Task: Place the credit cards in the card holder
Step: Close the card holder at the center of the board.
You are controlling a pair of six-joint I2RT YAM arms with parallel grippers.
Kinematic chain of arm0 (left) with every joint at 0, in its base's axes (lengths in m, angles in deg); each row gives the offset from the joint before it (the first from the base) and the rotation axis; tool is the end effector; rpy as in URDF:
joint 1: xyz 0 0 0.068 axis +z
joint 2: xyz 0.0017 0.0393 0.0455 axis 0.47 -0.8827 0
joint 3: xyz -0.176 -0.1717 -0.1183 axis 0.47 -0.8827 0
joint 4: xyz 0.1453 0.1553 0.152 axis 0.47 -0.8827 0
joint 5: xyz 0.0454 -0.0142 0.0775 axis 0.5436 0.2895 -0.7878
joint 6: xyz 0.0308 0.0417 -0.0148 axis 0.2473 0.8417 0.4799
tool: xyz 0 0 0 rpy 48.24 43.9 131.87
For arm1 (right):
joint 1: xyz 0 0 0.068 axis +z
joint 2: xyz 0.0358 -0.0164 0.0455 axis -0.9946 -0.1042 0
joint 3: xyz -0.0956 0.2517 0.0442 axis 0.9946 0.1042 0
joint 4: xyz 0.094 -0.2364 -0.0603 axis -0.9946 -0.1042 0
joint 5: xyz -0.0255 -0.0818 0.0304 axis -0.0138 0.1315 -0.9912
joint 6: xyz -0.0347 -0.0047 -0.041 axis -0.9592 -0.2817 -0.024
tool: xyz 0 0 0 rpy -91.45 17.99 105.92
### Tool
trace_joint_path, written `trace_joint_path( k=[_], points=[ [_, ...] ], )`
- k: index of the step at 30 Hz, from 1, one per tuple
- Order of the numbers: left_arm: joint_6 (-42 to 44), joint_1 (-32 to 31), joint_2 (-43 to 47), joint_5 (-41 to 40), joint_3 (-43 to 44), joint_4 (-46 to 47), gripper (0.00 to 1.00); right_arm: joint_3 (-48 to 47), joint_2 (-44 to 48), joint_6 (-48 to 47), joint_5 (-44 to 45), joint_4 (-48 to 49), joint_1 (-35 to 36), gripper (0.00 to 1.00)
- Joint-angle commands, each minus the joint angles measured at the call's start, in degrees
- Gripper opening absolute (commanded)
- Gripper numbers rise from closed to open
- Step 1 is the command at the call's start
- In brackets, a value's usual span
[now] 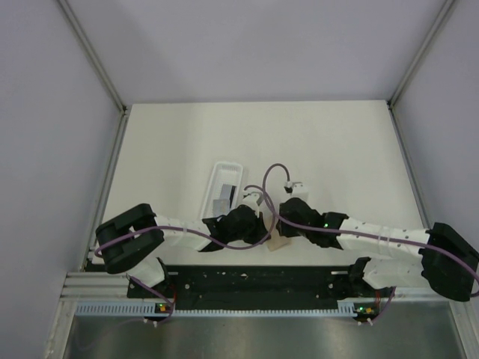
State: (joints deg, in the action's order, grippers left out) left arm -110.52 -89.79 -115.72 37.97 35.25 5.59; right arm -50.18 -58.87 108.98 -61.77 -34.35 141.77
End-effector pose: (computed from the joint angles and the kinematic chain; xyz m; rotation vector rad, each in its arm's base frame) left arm 0.1362 -0.2524 0.1384 0.3089 2.3942 -0.9686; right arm 0.1291 0.1843 0.1792 -0.1474 2.4420 0.4405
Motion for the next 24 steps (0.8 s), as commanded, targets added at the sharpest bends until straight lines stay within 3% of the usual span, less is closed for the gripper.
trace_joint_path(
  k=[1, 24],
  points=[
    [0.14, -0.29, -0.81, 0.58, -0.63, -1.24, 0.00, -1.52, 4.00, -2.52, 1.75, 0.11, 0.87, 0.28],
    [0.23, -0.21, -0.72, 0.58, -0.37, -1.95, 0.00, -2.14, -1.71, -3.23, -0.79, -0.24, 0.95, 0.20]
  ],
)
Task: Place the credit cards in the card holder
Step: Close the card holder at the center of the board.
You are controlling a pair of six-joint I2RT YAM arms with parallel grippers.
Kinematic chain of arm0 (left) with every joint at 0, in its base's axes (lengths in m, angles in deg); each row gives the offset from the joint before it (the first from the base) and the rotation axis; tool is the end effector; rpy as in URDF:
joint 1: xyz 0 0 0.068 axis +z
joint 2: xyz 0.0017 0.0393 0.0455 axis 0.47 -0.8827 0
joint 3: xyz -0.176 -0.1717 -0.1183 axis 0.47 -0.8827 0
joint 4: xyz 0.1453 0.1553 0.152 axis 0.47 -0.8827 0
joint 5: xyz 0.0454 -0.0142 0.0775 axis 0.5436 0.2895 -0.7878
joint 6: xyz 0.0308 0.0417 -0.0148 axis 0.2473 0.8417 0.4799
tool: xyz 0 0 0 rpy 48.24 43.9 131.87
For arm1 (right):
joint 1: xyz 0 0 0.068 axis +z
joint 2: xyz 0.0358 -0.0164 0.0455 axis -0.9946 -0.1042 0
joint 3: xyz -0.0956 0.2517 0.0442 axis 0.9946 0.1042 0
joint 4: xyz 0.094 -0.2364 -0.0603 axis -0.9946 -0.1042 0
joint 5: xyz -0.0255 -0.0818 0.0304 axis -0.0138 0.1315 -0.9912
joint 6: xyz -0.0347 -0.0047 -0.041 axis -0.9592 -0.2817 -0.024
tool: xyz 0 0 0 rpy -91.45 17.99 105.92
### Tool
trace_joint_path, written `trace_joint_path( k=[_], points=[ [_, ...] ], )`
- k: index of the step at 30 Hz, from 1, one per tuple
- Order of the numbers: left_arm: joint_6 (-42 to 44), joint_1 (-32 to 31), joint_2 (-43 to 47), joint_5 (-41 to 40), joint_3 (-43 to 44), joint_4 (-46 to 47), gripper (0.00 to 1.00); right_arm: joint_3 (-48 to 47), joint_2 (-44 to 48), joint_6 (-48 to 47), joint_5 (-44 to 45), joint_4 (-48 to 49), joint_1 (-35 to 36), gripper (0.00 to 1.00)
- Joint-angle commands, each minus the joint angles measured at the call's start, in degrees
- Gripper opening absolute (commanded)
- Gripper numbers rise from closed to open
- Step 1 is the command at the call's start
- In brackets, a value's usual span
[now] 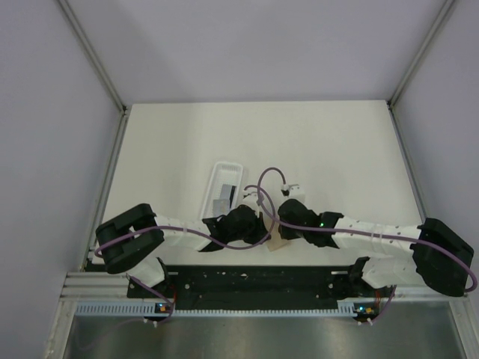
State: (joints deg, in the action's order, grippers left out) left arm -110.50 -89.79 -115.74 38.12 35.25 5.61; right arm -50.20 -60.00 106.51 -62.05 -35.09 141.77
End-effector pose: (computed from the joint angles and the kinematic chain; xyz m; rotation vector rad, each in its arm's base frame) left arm 0.1361 -0.2525 0.1384 0.3111 2.3951 -0.9708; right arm 0.1291 0.1846 0.1743 -0.2109 2.4605 0.3960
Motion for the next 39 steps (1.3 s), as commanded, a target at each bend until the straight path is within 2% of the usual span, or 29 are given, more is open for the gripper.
trace_joint_path(
  k=[1, 13, 39],
  points=[
    [0.12, -0.21, -0.79, 0.42, -0.37, -1.97, 0.00, -2.12, -0.75, -0.76, -0.69, 0.76, 0.87, 0.21],
    [0.29, -0.21, -0.35, 0.42, -0.46, -2.32, 0.00, -0.88, -1.54, -0.49, -2.18, 4.98, 0.87, 0.20],
    [0.12, -0.21, -0.18, 0.16, -0.90, -2.06, 0.00, -1.94, -3.83, -0.75, -2.80, 5.34, 0.87, 0.19]
  ],
)
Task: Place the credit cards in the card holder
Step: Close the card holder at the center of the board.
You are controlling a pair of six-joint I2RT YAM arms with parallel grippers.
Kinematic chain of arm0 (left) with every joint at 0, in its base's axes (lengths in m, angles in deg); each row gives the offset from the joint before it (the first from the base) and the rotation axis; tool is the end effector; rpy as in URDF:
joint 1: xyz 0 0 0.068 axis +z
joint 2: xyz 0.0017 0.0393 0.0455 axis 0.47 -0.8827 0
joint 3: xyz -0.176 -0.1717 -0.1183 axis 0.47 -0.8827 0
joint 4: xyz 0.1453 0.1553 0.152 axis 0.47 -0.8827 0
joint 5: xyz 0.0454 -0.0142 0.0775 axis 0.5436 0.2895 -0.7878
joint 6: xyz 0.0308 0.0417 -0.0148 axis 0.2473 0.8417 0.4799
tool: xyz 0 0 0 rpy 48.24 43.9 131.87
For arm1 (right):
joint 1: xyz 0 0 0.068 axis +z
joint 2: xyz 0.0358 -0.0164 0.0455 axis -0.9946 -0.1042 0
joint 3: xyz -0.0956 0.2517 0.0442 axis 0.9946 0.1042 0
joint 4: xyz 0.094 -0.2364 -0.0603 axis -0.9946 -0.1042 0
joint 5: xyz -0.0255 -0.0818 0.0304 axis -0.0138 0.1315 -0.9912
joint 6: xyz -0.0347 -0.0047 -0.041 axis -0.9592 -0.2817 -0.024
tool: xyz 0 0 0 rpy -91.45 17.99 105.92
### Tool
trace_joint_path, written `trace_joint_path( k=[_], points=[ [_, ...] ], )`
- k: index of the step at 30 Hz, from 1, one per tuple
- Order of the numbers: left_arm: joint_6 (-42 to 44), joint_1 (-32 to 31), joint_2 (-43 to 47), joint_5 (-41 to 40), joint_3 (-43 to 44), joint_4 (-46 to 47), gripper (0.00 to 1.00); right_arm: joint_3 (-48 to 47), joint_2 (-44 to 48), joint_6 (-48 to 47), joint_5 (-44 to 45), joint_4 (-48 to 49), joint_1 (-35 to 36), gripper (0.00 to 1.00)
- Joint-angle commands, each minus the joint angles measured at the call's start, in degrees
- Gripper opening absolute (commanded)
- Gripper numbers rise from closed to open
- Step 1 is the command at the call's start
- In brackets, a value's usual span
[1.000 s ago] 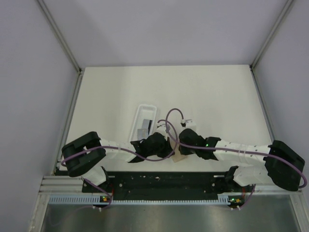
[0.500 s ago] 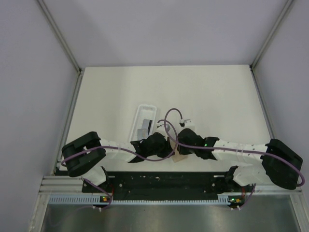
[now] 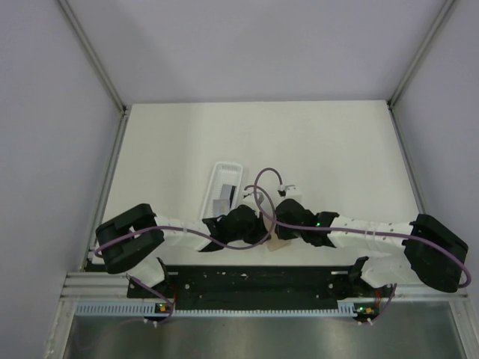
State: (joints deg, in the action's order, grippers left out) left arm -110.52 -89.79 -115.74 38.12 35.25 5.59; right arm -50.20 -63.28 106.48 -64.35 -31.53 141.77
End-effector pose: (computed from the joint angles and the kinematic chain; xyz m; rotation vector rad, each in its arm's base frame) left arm 0.1361 -0.2525 0.1383 0.3107 2.3955 -0.9706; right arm 0.1326 0.1928 0.1661 -0.2296 2.4783 0.4371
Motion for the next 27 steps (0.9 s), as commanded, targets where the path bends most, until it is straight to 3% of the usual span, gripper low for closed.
trace_joint_path(
  k=[1, 8, 16, 27],
  points=[
    [0.05, -0.38, -0.09, 0.25, -0.90, -2.12, 0.00, -2.03, -0.38, -0.82, -0.68, 1.77, 0.87, 0.19],
    [0.14, -0.21, -0.26, 0.25, -0.72, -2.12, 0.00, -0.98, 2.69, -1.26, -1.56, 3.35, 0.87, 0.24],
    [0.05, -0.21, -0.35, 0.34, -0.72, -1.95, 0.00, 3.50, 9.11, -0.65, -2.35, 7.40, -0.45, 0.24],
    [0.22, -0.29, -0.61, 0.42, -0.46, -1.95, 0.00, 4.04, 12.37, -0.56, 0.73, 0.90, -3.35, 0.19]
  ],
)
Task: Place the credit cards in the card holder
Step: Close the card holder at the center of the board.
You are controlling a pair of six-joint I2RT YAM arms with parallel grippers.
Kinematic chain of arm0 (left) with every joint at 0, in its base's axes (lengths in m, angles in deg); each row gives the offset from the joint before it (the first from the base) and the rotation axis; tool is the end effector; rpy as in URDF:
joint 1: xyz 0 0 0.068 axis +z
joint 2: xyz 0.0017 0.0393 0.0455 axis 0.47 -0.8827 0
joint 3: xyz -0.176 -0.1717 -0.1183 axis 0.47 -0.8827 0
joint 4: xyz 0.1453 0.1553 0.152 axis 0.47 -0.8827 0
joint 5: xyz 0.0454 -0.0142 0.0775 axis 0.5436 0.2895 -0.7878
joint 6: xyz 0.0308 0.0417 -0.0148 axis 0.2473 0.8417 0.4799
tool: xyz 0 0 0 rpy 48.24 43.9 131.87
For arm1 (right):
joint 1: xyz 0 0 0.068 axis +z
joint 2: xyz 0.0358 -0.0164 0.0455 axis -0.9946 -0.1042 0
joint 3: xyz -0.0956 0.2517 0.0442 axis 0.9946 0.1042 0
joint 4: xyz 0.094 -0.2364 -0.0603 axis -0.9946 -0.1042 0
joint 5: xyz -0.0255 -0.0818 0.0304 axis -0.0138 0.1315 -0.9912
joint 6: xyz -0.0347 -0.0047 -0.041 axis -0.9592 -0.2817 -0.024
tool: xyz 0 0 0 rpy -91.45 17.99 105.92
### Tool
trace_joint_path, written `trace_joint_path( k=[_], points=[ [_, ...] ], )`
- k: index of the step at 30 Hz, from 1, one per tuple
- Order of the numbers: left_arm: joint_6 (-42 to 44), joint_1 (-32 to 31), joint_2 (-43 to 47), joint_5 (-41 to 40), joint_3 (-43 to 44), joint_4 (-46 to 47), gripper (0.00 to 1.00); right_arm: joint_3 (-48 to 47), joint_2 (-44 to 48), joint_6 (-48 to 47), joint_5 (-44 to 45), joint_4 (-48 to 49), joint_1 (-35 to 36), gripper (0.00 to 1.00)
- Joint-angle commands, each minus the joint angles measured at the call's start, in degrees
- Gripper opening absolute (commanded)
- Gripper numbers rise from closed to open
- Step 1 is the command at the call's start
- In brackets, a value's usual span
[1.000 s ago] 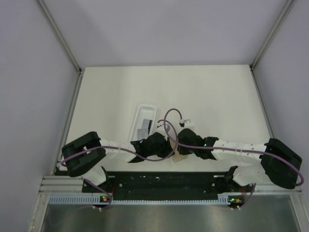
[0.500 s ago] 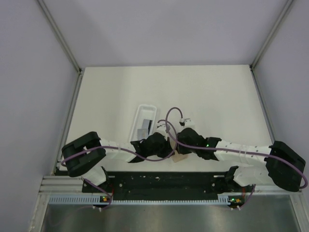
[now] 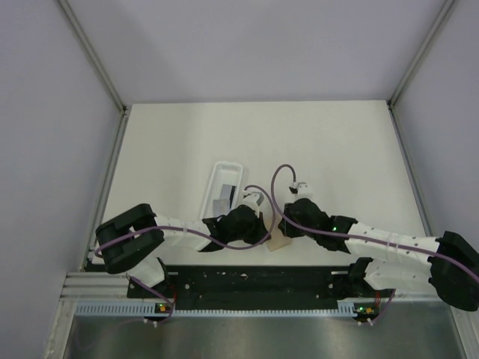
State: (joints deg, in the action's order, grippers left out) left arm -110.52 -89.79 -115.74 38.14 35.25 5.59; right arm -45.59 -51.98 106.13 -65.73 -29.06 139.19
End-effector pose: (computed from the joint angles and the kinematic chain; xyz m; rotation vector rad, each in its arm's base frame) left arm 0.1361 -0.2525 0.1383 0.3109 2.3957 -0.9709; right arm 0.1272 0.1680 0.1845 -0.1561 2.3624 0.5779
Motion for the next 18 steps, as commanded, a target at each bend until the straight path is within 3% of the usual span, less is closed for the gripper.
trace_joint_path(
  k=[1, 9, 18],
  points=[
    [0.23, -0.21, -0.61, 0.32, -0.37, -1.86, 0.00, -0.49, 0.89, -0.03, 2.11, -1.75, -1.03, 0.19],
    [3.03, -0.38, 1.40, 5.50, 0.16, -0.45, 0.00, 0.57, 1.77, 0.84, 1.49, -2.01, -2.70, 0.19],
    [6.46, -0.21, 6.07, 1.55, 3.85, -6.87, 0.00, 1.36, 2.91, 0.32, -0.53, -1.93, -4.29, 0.18]
  ],
)
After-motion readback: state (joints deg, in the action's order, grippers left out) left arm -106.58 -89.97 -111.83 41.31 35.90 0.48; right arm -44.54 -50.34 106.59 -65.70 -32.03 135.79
